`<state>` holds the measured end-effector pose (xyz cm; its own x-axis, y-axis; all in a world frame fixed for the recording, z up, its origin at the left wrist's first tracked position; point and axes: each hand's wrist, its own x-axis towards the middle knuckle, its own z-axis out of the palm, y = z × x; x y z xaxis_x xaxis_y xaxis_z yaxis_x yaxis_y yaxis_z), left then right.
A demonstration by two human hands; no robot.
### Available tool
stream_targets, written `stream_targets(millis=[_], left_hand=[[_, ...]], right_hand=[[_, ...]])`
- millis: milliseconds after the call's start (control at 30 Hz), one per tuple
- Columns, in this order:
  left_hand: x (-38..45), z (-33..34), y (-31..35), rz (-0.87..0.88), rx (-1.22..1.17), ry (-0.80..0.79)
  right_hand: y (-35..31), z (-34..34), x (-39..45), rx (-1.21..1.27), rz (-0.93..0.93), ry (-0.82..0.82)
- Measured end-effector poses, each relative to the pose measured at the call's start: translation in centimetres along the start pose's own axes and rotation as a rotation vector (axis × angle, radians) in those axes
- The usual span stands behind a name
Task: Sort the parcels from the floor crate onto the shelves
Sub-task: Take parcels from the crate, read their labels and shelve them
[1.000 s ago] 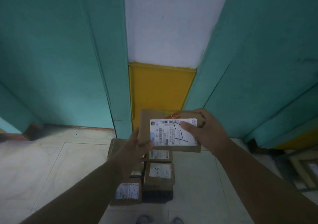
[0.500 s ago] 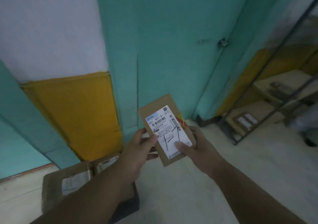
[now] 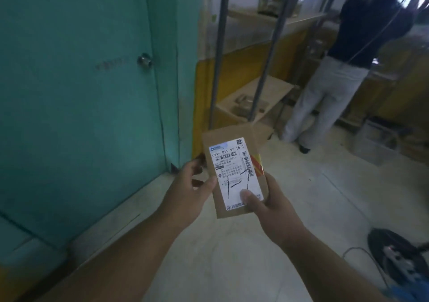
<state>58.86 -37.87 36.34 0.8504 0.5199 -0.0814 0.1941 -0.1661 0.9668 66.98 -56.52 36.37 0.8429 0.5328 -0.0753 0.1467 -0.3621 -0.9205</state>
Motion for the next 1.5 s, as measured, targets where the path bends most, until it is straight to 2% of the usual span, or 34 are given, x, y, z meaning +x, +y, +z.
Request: stream_targets(millis=[167,300,533,667,800,1000,1100,1233,1333,1500], left_hand=[[9.8,6.6,1.5,0.006,0.034,-0.077],[18.0,13.1,3.4,0.005,0.083,-0.219],[29.9,28.4,8.0,0.075,0.137,-0.422],[36.1,37.9,9.1,0.090,0.016,-0.484],[43.1,44.8,10.7,0.027,-0.012,-0.426],[53.3,47.6,12.3,-0.077,-0.005,-0.262],[58.5,48.2,10.9,-0.106,-0.008,-0.162],[65.7,48.7,9.5,-0.194,-0.008,-0.109],[69.5,48.5,9.7,-0.241,-0.040,-0.062],[74.8,48.0,8.1,-0.327,0.038,0.057]], right_hand=[[3.3,-6.0,7.6,0.062,0.043,0.165],[5.5,-11.2,13.4,0.068,0.113,0.267],[9.6,-24.3,19.6,0.054,0.208,0.471],[14.4,-31.3,24.5,0.050,0.235,0.508],[17.5,-38.9,32.4,0.048,0.236,0.422],[18.6,-45.5,47.3,-0.008,0.162,0.261],[19.9,-46.1,55.4,-0.034,0.123,0.173],[21.1,-45.7,65.9,-0.049,0.119,0.054],[21.5,-45.6,72.6,-0.056,0.158,-0.055],[22.2,-45.2,82.8,-0.094,0.145,-0.235]])
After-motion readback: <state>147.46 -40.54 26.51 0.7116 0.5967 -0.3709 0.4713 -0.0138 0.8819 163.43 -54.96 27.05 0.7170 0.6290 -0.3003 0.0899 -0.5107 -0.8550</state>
